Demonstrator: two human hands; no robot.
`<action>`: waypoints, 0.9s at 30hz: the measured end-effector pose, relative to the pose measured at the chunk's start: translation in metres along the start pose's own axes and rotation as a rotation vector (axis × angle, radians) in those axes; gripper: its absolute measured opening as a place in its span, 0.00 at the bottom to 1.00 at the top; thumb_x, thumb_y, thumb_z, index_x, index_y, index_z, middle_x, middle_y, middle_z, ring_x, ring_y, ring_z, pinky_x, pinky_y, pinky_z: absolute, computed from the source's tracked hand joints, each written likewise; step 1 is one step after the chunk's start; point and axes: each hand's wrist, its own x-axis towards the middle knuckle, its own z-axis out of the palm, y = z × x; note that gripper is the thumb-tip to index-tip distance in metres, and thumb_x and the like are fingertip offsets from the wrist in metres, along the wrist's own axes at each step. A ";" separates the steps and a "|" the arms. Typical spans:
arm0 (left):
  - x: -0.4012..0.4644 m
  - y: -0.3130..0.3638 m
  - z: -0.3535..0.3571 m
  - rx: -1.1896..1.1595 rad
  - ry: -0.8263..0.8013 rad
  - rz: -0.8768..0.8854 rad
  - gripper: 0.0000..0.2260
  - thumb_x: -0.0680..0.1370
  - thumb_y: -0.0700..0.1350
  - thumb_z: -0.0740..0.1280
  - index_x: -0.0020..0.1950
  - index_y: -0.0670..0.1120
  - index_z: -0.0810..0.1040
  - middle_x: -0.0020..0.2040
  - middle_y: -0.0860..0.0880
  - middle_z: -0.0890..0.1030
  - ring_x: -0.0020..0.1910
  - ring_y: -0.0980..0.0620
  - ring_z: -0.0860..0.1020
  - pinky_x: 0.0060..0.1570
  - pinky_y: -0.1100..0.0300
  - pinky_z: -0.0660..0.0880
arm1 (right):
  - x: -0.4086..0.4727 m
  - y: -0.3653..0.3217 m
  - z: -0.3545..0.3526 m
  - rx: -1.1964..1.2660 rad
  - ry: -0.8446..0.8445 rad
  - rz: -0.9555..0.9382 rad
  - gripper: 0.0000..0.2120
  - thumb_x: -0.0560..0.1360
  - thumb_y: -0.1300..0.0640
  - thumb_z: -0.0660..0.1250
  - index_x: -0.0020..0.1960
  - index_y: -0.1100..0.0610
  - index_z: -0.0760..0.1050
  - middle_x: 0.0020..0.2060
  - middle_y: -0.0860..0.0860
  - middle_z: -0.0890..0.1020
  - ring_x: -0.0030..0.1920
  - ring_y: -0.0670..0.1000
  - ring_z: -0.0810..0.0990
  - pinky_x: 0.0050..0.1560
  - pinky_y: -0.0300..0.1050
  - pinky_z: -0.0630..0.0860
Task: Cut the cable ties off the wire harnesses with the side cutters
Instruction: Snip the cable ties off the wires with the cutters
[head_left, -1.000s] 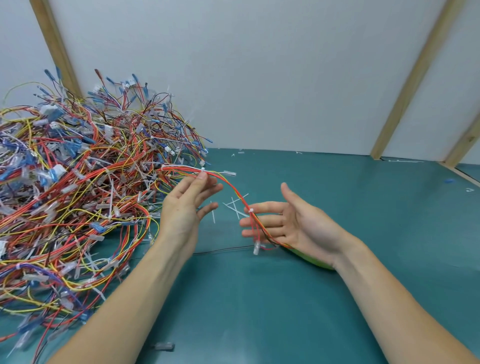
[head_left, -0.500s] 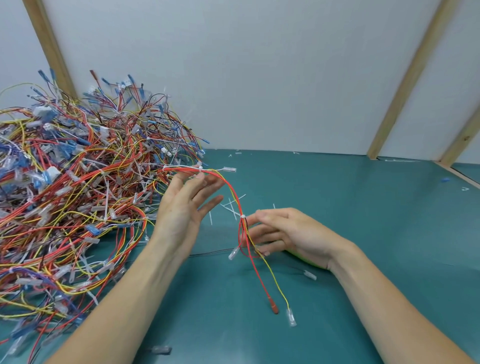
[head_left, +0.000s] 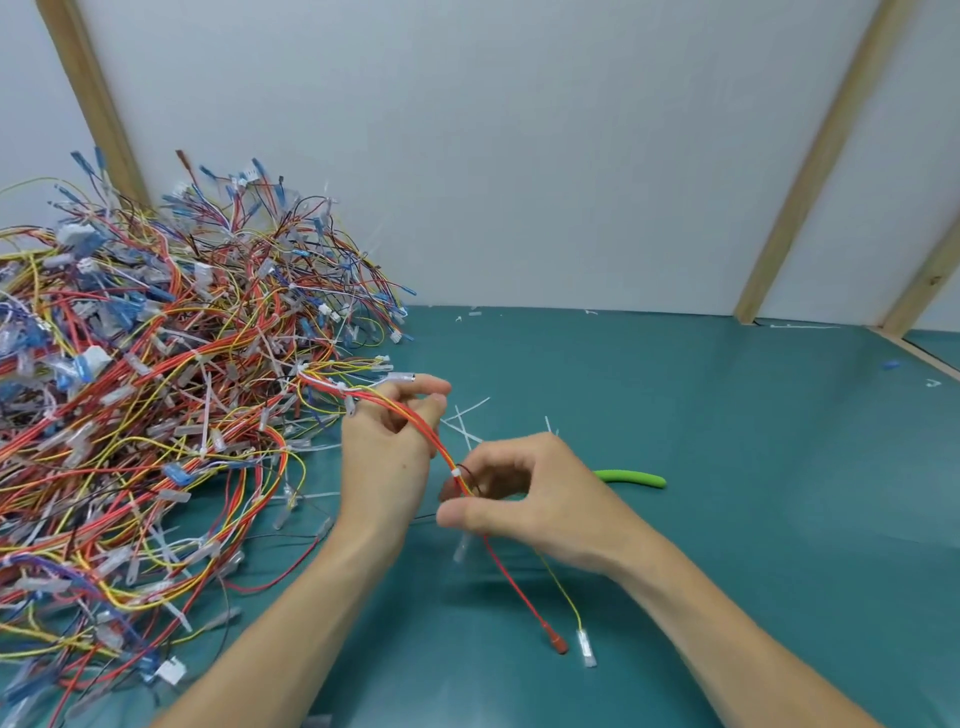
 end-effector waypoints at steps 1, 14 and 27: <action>-0.001 0.000 0.000 0.007 -0.001 0.008 0.05 0.74 0.43 0.67 0.47 0.46 0.82 0.28 0.54 0.72 0.31 0.52 0.68 0.31 0.64 0.67 | 0.000 0.001 0.002 0.009 -0.018 -0.025 0.11 0.74 0.49 0.76 0.41 0.57 0.82 0.33 0.58 0.82 0.35 0.49 0.77 0.39 0.54 0.75; 0.025 -0.001 -0.027 -0.680 -0.044 -0.508 0.16 0.78 0.40 0.55 0.63 0.40 0.74 0.62 0.45 0.83 0.64 0.48 0.80 0.66 0.48 0.73 | 0.004 0.026 -0.043 0.182 0.072 0.103 0.08 0.83 0.59 0.66 0.57 0.53 0.84 0.25 0.53 0.76 0.26 0.51 0.73 0.38 0.46 0.72; 0.010 0.009 -0.010 -0.037 0.030 0.205 0.12 0.87 0.45 0.55 0.55 0.45 0.77 0.31 0.49 0.78 0.29 0.49 0.79 0.33 0.61 0.77 | -0.001 0.032 -0.057 -0.258 0.095 0.183 0.12 0.68 0.53 0.64 0.44 0.47 0.86 0.37 0.47 0.87 0.37 0.47 0.84 0.43 0.43 0.79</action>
